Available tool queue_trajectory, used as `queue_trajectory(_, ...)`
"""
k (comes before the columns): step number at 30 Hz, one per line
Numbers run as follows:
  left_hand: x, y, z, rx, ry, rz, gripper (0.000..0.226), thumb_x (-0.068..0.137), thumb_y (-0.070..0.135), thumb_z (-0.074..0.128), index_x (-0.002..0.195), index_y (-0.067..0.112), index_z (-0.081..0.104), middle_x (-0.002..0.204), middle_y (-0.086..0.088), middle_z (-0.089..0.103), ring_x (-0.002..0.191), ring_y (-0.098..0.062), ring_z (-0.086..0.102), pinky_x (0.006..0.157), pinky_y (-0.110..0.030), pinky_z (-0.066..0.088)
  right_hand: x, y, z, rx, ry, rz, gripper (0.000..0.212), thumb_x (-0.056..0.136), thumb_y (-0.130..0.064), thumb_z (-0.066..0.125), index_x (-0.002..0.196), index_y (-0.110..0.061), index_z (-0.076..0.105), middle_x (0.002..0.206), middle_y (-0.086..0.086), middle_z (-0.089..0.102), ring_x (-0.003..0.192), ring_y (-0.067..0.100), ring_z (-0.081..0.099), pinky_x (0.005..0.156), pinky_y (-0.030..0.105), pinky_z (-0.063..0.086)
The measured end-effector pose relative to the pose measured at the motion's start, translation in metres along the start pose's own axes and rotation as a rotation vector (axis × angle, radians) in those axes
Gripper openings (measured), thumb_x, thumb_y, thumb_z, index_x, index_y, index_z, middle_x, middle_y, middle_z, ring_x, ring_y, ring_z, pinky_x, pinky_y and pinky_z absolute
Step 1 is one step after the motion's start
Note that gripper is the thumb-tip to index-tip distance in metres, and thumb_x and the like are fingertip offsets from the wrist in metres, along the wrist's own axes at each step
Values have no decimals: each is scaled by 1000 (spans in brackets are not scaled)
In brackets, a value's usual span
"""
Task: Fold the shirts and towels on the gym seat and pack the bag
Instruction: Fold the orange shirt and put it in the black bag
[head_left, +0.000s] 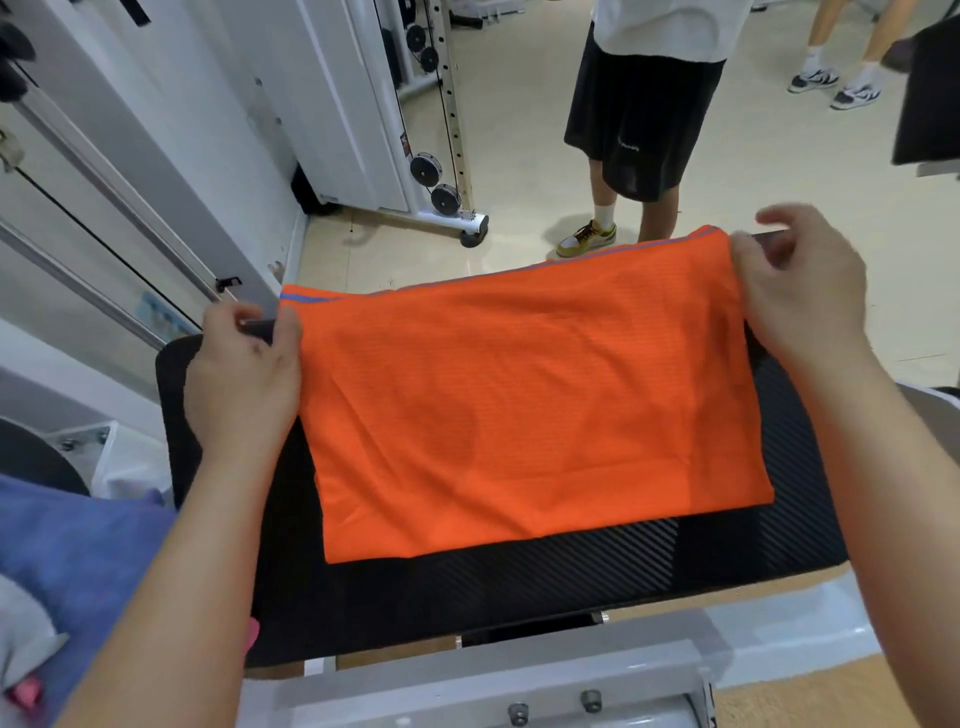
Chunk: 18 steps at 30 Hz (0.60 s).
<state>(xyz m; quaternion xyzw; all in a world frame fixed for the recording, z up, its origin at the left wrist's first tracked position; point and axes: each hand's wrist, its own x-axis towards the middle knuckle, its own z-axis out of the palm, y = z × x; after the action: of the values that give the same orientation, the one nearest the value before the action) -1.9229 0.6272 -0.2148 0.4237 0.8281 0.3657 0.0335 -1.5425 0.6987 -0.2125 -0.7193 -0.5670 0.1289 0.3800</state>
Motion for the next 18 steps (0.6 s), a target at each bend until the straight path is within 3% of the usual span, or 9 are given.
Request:
queue_trajectory(2,-41,-16,-9,-105,-14,-36,29,92,39,58,109,16,55,74,9,55,81,-21,53,73,-31,34,-42,12,-13,28,-62,89,33,93,-37,57,120,-18,58,94,0,61,95,22,56,87,37,41)
queue_trajectory(5,-101,-52,-12,-134,-128,-151,23,89,36,63,103,19,57,76,7,56,74,-19,55,69,-32,35,-101,36,-18,18,-167,208,29,90,-37,62,113,-20,59,89,-1,60,90,23,58,78,38,43)
queue_trajectory(10,-148,-74,-10,-149,-210,-273,21,84,35,70,95,24,57,78,-4,59,72,-17,58,62,-31,42,-139,64,-14,-55,-229,342,36,86,-41,66,110,-15,57,94,4,62,93,28,59,78,44,47)
queue_trajectory(15,-152,-76,-16,-84,-246,-314,17,84,38,69,81,24,62,80,-1,62,73,-14,58,64,-33,46,-145,65,-20,-62,-271,327,16,86,-28,70,86,-14,63,84,3,64,81,26,60,67,38,44)
queue_trajectory(18,-156,-73,-22,-178,-248,-350,15,85,29,69,78,18,64,78,2,66,76,-13,62,63,-31,45,-150,64,-22,46,-234,324,13,85,-21,69,76,-16,61,77,0,65,76,22,60,70,39,46)
